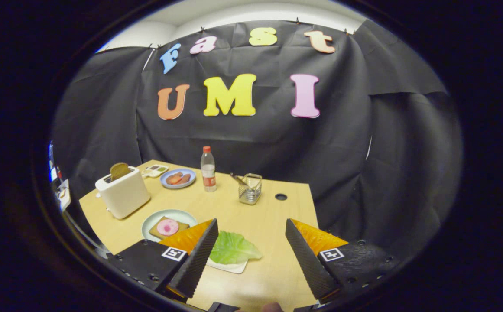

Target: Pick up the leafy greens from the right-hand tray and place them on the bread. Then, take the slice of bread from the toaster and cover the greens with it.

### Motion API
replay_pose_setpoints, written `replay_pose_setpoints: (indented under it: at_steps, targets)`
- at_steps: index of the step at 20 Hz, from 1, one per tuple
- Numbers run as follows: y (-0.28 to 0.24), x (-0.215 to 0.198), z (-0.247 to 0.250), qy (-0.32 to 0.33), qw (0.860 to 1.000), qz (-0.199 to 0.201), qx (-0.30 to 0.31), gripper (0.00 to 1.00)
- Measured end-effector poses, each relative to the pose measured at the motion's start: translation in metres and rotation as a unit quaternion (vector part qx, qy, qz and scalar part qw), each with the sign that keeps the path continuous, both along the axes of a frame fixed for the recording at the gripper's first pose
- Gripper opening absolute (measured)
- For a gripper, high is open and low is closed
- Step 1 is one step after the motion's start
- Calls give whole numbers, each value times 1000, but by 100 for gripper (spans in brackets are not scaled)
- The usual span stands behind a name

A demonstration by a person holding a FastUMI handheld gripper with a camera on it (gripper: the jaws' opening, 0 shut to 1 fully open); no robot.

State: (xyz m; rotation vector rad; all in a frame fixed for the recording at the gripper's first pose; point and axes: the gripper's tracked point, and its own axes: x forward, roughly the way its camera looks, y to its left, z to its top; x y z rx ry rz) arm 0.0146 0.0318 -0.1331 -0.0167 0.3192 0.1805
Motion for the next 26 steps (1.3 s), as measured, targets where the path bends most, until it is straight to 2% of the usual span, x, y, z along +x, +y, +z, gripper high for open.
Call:
replay_pose_setpoints:
  at_steps: [3,10,14,17,18,21,24,26]
  targets:
    - [6,10,-41,47,999,20,-6,95]
    - [9,55,-143,145,988,39,-28,96]
    - [12,83,-165,163,984,61,-28,95]
    - [19,96,-176,172,981,88,-31,87]
    - [19,99,-181,180,979,94,-35,79]
    - [20,103,-193,196,975,96,-35,74]
    - [21,103,-199,205,973,98,-46,64]
    - [20,106,-197,202,973,96,-53,53]
